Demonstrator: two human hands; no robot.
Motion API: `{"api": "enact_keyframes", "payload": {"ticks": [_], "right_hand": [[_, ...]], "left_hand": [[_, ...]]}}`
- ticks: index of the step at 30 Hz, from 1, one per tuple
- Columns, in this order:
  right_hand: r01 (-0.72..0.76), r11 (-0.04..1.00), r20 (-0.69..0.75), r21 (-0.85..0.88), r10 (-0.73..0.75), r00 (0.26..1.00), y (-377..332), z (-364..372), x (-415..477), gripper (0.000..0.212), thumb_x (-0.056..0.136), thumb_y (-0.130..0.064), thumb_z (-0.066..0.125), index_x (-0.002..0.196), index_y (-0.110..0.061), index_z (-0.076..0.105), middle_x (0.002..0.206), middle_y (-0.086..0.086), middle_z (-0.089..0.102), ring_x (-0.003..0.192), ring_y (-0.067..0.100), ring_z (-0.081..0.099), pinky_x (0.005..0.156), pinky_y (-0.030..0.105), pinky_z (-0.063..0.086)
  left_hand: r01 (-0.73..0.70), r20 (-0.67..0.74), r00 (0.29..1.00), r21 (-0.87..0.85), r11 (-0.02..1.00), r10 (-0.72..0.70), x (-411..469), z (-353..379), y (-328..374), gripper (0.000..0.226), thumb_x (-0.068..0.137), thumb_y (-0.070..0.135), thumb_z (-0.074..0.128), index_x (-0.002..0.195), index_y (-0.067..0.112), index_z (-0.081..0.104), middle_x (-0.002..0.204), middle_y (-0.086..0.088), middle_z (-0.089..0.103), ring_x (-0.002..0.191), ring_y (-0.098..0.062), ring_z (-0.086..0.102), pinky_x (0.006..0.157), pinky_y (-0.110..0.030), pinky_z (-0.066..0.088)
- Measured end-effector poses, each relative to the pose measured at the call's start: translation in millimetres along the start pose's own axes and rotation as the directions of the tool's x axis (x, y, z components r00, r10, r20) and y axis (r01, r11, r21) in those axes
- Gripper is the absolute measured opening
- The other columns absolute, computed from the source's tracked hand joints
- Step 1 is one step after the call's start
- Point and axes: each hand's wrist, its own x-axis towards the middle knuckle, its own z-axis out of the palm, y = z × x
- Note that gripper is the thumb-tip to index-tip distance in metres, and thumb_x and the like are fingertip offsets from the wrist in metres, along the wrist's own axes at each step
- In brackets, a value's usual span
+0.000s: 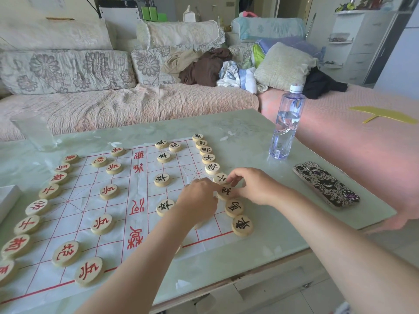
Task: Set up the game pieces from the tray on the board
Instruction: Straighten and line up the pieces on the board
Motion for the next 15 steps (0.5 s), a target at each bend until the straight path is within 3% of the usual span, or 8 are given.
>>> {"api": "enact_keyframes", "payload": {"ticks": [3, 10, 15], "right_hand": [[0.001, 1.0, -0.033, -0.001, -0.001, 0.999, 4.9, -2.0, 3.0, 0.019, 0.085, -0.026, 0.076, 0.102, -0.031, 0.068, 0.1, -0.012, 0.066, 0.067, -0.004, 0.05, 0.067, 0.016, 0.04], [-0.012, 1.0, 0.025, 0.019, 0.012, 1.0, 4.1, -1.4, 3.4, 0.028, 0.079, -0.028, 0.083, 0.102, -0.034, 0.07, 0.099, -0.021, 0.065, 0.065, -0.009, 0.05, 0.059, 0.005, 0.036], [-0.018, 0.999, 0.043, 0.03, 0.016, 0.999, 4.2, -5.7, 2.8, 0.025, 0.078, -0.025, 0.084, 0.099, -0.033, 0.073, 0.079, -0.026, 0.059, 0.059, 0.001, 0.049, 0.049, 0.006, 0.035]], "left_hand": [[-0.02, -0.022, 1.0, 0.005, 1.0, 0.02, -0.6, -2.4, -4.6, 0.035, 0.09, 0.022, 0.055, 0.122, 0.034, 0.061, 0.124, 0.007, 0.059, 0.114, -0.017, 0.052, 0.097, -0.034, 0.041], [0.053, -0.041, 0.997, -0.147, 0.988, -0.06, 5.5, -1.9, -3.5, 0.032, 0.086, 0.018, 0.057, 0.113, 0.033, 0.064, 0.111, 0.013, 0.068, 0.096, -0.016, 0.063, 0.084, -0.032, 0.052], [0.048, -0.077, 0.995, -0.151, 0.987, -0.061, 8.6, -1.6, -2.4, 0.021, 0.084, 0.024, 0.065, 0.104, 0.031, 0.066, 0.104, 0.014, 0.069, 0.093, -0.013, 0.062, 0.079, -0.026, 0.048]]}}
